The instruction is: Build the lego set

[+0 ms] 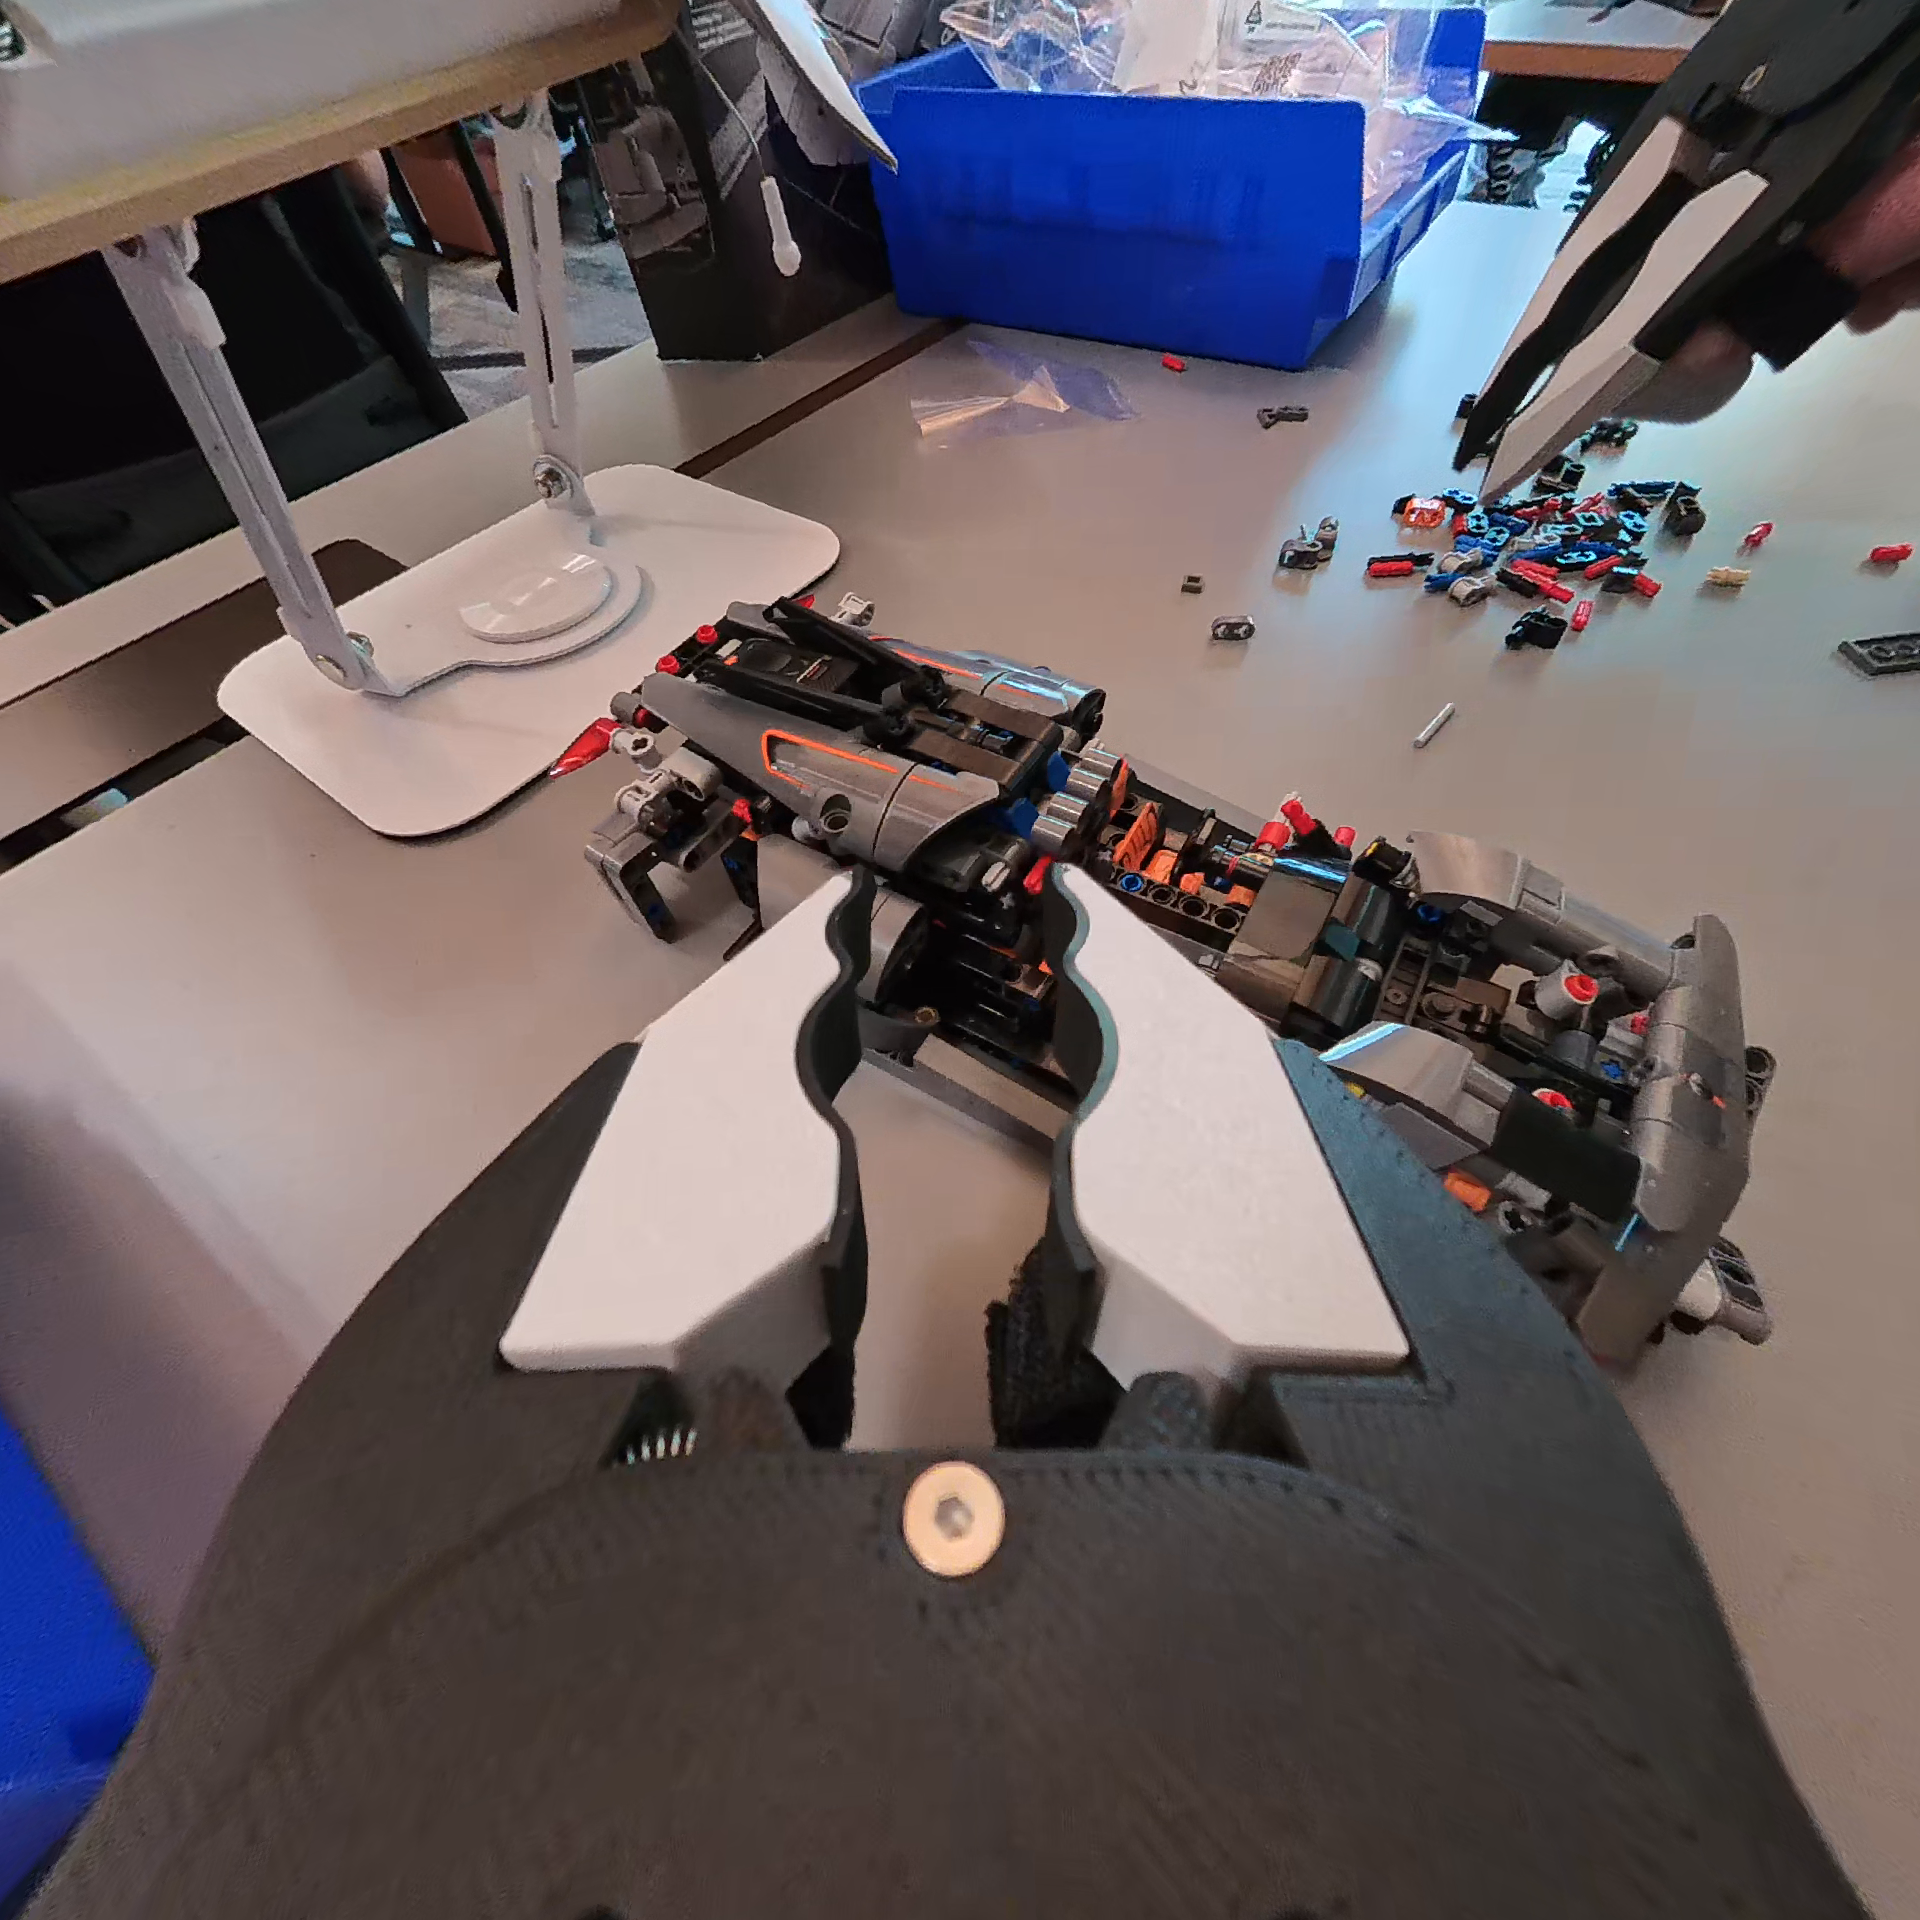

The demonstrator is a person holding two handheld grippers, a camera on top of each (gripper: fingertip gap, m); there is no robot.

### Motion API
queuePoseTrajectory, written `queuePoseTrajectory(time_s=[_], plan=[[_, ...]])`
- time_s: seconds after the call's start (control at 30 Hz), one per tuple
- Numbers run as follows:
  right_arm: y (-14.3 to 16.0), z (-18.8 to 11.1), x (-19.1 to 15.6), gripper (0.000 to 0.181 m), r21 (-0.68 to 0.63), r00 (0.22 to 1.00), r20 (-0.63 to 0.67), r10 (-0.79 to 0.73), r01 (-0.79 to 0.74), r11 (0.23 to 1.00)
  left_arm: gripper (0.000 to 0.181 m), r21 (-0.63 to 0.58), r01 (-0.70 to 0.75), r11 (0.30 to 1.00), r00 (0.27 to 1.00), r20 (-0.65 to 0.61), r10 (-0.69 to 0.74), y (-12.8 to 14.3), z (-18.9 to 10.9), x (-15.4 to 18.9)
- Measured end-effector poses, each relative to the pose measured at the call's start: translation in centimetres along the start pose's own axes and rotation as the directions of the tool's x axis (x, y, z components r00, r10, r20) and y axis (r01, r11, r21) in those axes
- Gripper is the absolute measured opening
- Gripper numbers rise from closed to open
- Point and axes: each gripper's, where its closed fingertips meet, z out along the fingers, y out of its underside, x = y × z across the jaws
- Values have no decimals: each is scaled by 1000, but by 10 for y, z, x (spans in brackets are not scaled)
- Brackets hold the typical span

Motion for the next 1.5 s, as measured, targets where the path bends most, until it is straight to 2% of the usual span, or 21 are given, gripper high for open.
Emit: queuePoseTrajectory(time_s=[0.17, 0.27, 0.43, 0.7, 0.9, 1.07, 1.23, 1.33, 1.43, 1.5], plan=[[2, 7, 1, 20, -13, 999, 10, 48, -48, 999, 30, -6, -3, 1000, 1000, -6, 3, 1, 2, 1], [1, 8, 2, 12, -2, 999, 8, 44, -44, 999, 30, -14, -6, 1000, 1000, -9, 6, 2, 3, 2], [-2, 10, 1, 11, 11, 999, 15, 43, -43, 999, 30, -13, -6, 1000, 1000, -6, 6, 3, 3, 0], [-8, -1, 3, 11, 50, 1000, -5, 23, -23, 998, 30, -14, 3, 1000, 1000, 8, -3, 5, 4, -4], [-29, -20, -8, 11, 135, 1000, -1, -23, 23, 991, 31, -6, 14, 1000, 1000, 21, -14, 5, 4, -8], [-61, -37, -31, 11, 251, 996, 30, -84, 74, 965, 31, 3, 19, 1000, 1000, 25, -19, 4, 4, -9], [-108, -48, -82, 12, 442, 975, 168, -147, 59, 895, 32, 14, 14, 1000, 1000, 13, -14, -2, 4, -5], [-127, -45, -115, 11, 504, 945, 276, -177, 15, 864, 34, 32, -2, 999, 1000, -14, 3, -14, 3, 2], [-141, -38, -144, 12, 536, 885, 426, -190, -78, 841, 35, 53, -16, 998, 998, -56, 19, -27, 2, 13], [-150, -42, -163, 10, 544, 786, 588, -190, -211, 812, 35, 68, -44, 997, 996, -78, 49, -37, 4, 23]])
